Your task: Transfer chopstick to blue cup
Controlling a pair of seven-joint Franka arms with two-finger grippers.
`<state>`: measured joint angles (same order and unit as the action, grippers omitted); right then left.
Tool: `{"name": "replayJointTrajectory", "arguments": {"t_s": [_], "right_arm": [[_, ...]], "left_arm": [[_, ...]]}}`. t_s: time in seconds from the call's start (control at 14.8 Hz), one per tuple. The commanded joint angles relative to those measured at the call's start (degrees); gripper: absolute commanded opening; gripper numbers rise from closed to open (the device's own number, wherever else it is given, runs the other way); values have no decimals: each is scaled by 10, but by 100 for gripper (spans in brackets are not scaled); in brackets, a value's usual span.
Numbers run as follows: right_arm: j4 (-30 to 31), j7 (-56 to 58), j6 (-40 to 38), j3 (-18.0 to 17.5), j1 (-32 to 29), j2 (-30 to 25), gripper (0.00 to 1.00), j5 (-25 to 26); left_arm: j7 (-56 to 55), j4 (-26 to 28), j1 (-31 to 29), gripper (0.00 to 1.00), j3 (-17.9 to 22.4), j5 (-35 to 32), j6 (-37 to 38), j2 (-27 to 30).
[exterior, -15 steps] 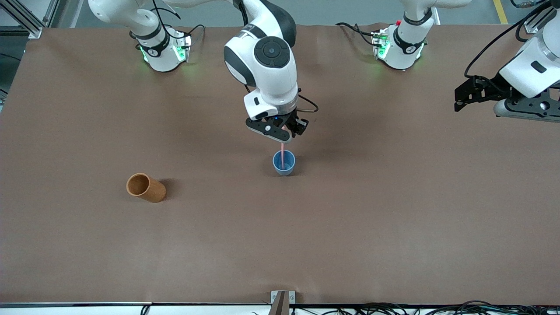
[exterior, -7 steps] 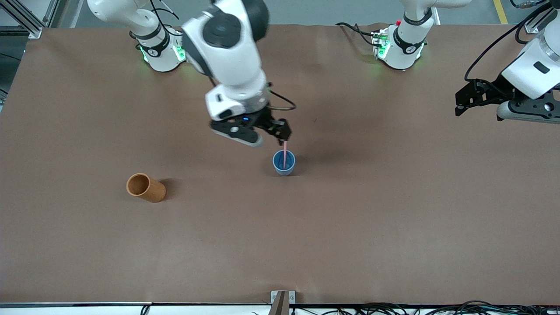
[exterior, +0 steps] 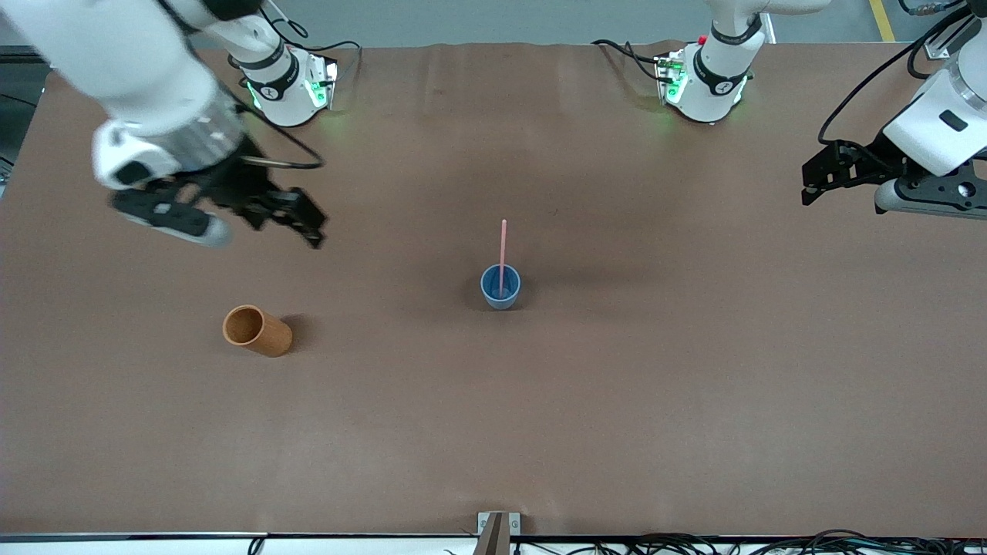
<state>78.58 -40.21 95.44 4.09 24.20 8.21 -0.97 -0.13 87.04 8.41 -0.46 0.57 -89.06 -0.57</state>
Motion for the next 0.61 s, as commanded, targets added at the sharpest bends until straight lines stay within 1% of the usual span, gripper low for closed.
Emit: {"name": "replayJointTrajectory", "arguments": {"t_s": [0.0,0.14,0.27,0.41,0.54], "right_arm": [[75,47,-5,-13,-40,-65,100,49],[110,87,-5,-13,-75,-103,100,49],[130,144,-13,-13,-110,-134,100,49],[122,205,-45,-13,-142,-143,100,50],[95,257,-60,-12,-170,-141,100,50]], "left_arm": [[0,-4,-2,100,-2,3,-3,0],[-1,-5,-2,100,-2,3,-3,-1],[-3,-4,-2,100,-2,3,-3,-1],[-3,-4,-2,100,-2,3,-3,-1],[-5,-4,-1,100,-2,3,-3,-1]]}}
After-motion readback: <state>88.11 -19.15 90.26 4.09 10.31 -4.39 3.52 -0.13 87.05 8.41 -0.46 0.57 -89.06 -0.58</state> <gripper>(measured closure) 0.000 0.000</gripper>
